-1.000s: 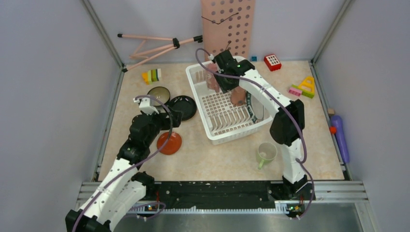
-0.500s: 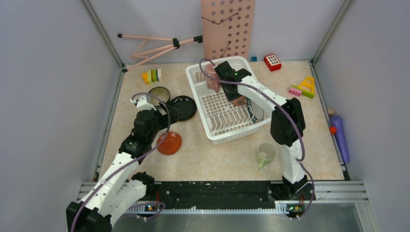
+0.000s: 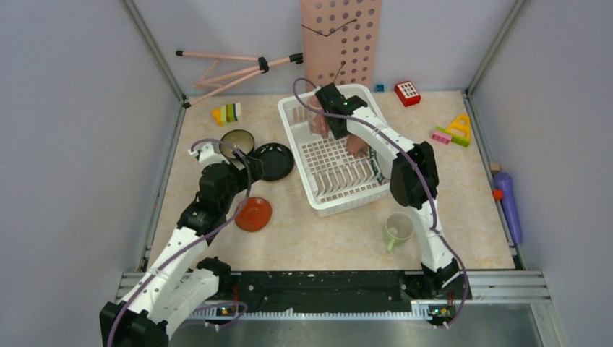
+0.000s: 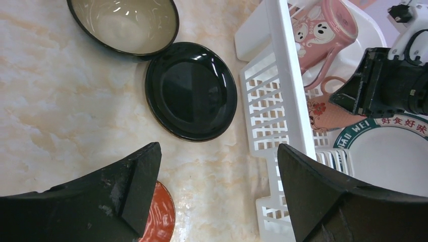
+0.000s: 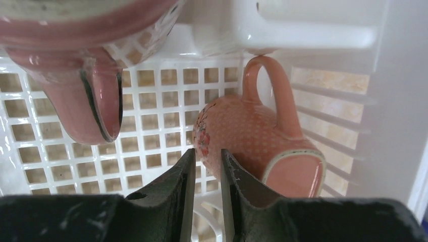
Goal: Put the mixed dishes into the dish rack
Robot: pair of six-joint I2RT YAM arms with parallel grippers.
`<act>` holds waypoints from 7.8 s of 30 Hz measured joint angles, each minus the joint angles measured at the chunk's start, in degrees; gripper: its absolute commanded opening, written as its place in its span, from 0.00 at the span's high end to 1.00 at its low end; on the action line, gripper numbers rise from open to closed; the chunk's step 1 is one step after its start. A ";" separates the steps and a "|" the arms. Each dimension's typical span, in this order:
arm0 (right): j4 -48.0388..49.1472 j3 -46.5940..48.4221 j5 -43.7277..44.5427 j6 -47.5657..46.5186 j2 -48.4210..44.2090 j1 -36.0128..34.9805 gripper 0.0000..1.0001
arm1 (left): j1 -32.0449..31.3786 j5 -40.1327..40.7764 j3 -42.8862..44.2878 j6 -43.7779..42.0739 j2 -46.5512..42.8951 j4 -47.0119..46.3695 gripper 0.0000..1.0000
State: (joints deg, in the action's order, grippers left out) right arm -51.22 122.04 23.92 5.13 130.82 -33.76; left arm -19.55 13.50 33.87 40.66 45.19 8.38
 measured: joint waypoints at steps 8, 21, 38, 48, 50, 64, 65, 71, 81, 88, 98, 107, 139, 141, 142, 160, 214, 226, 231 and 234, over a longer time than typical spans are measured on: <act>0.68 0.94 -4.48 -1.68 -1.62 0.96 0.70 | 5.51 -1.07 0.44 1.77 2.73 -0.09 0.02; 10.93 -19.10 -12.48 0.52 -31.54 1.05 0.54 | 18.62 -7.08 8.98 6.62 15.19 2.86 0.03; 23.91 -48.68 -16.57 8.81 -54.14 1.38 0.10 | 27.52 -1.60 16.74 12.79 27.34 10.62 0.02; 26.23 -53.59 -16.28 10.56 -64.06 1.68 0.09 | 28.30 -2.49 23.91 11.56 37.57 11.37 0.09; 26.14 -53.83 -16.04 10.56 -64.08 1.70 0.09 | 28.35 -4.33 27.32 10.73 41.00 12.39 0.13; 26.12 -55.01 -15.85 11.06 -64.13 1.84 0.10 | 28.39 -15.21 34.91 9.73 55.10 16.74 0.48; 26.12 -55.04 -15.87 11.13 -64.13 1.86 0.10 | 28.39 -15.52 34.88 9.66 55.19 16.65 0.54; 26.18 -55.04 -16.26 11.45 -64.13 1.95 0.10 | 28.57 -16.46 33.27 9.88 55.58 14.51 0.95; 26.14 -55.04 -16.74 11.56 -64.15 1.97 0.11 | 30.75 -17.11 28.06 10.05 49.27 15.87 1.00; 26.12 -55.04 -18.01 11.37 -64.46 1.99 0.10 | 30.88 -19.87 27.06 10.56 38.23 16.63 1.00; 28.70 -55.39 -28.22 10.47 -65.64 2.08 0.08 | 27.36 -34.93 17.97 19.41 23.02 8.28 1.00; 35.93 -61.29 -33.35 9.90 -73.18 2.14 0.02 | 11.19 -38.88 18.71 22.86 16.00 2.60 1.00; 61.94 -66.05 -53.72 26.69 -66.79 0.68 0.02 | -2.29 -46.49 12.17 31.85 21.11 -23.41 1.00; 62.20 -66.03 -53.77 27.10 -66.79 0.63 0.03 | -2.58 -46.29 12.17 31.56 21.27 -23.39 1.00; 62.31 -66.03 -53.75 27.50 -66.79 0.61 0.05 | -2.71 -46.10 12.17 31.45 21.33 -23.39 1.00; 59.36 -65.31 -49.18 28.52 -66.47 0.17 0.25 | -4.13 -42.34 12.17 29.42 21.73 -23.30 1.00; 23.89 -47.98 -10.36 -1.31 -46.95 -10.05 1.00 | -5.27 -13.92 21.53 -1.27 10.08 9.77 0.16; 34.84 -45.40 -7.28 -14.78 -37.31 -12.46 1.00 | -4.59 -8.46 20.33 -3.76 10.21 12.90 0.16; 42.40 -45.42 -7.98 -22.38 -32.94 -12.46 1.00 | -3.78 -6.08 20.24 -3.82 10.23 13.14 0.17; 43.58 -45.03 -8.39 -24.81 -28.65 -12.46 1.00 | -2.99 -5.07 19.87 -3.67 10.23 13.16 0.17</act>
State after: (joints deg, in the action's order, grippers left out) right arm -7.64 77.01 15.53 -19.68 102.17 -46.22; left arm -22.55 8.43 53.74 36.99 55.42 21.54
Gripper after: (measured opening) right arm 0.724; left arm 0.834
